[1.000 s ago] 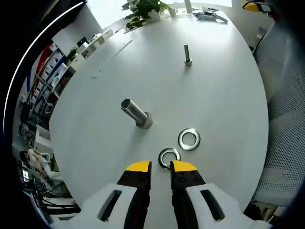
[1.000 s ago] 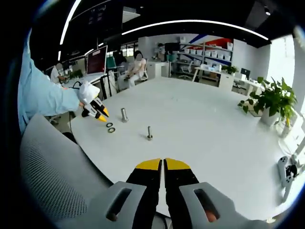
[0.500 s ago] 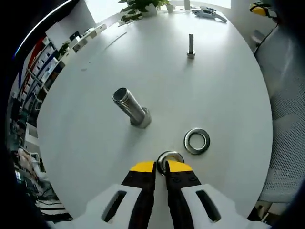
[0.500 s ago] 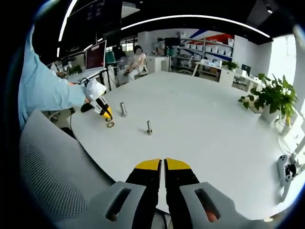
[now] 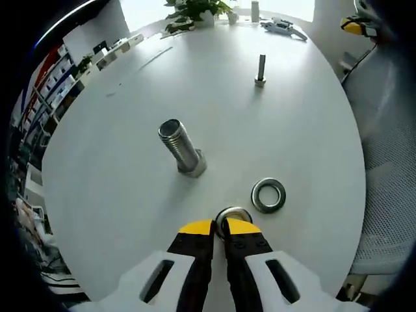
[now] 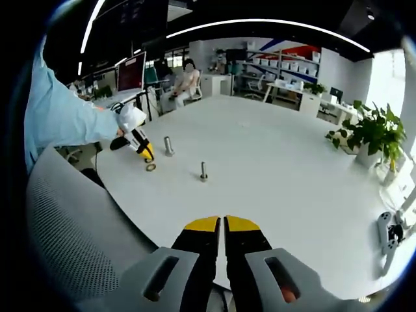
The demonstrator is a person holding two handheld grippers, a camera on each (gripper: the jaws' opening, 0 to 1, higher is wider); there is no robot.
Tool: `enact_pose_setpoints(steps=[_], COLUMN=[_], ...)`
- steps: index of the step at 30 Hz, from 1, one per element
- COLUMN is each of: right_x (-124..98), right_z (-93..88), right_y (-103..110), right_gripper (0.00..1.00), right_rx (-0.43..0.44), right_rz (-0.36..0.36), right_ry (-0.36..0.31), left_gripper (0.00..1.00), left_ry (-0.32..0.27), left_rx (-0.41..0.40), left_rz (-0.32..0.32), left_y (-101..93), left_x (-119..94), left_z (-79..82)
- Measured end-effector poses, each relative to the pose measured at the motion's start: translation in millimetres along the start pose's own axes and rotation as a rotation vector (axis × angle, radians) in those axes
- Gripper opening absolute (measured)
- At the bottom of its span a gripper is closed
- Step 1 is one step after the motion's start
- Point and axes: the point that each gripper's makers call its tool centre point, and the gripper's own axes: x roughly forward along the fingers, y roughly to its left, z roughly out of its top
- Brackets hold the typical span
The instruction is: Place the washer onto the threaded stud by aligning its center hole with the stud, sliding it down to the base, and recovering from edge contact or off-axis alignment until the washer reaches the visible bottom stop.
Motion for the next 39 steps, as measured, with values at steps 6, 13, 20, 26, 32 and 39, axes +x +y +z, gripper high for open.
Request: enact_pose_setpoints(steps=[6, 13, 20, 26, 32, 39], right_x=[0.2, 0.3, 0.1, 0.4, -0.7, -2.6], right_z=[0.7, 1.6, 3.0, 3.4, 4.2, 6.3], right_y=[-0.8, -1.1, -1.0, -0.4, -0.8, -3.0], right_gripper=[0.04, 0.04, 0.04, 0.04, 0.04, 0.04], right_rx=[0.005, 0.007, 0.004, 0.002, 0.008, 0.013], right_rz=[0.001, 0.004, 0.004, 0.007, 0.006, -0.007], right_ry=[-0.004, -0.010, -0.018, -0.021, -0.028, -0.045], left_gripper=[0.02, 0.01, 0.01, 0.01, 0.01, 0.01], left_ry=[0.014, 0.027, 0.003, -0.009, 0.034, 0.012], left_rx=[-0.078, -0.122, -0.212, -0.365, -0.446, -0.511], left_rz=[0.036, 0.037, 0.049, 0.060, 0.074, 0.120], left_y=[1.2, -2.1, 0.9, 3.8, 7.3, 25.8], left_x=[0.4, -4.7, -19.1, -34.9, -49.0, -62.9], left_z=[0.5, -3.7, 2.7, 19.7, 37.1, 60.9])
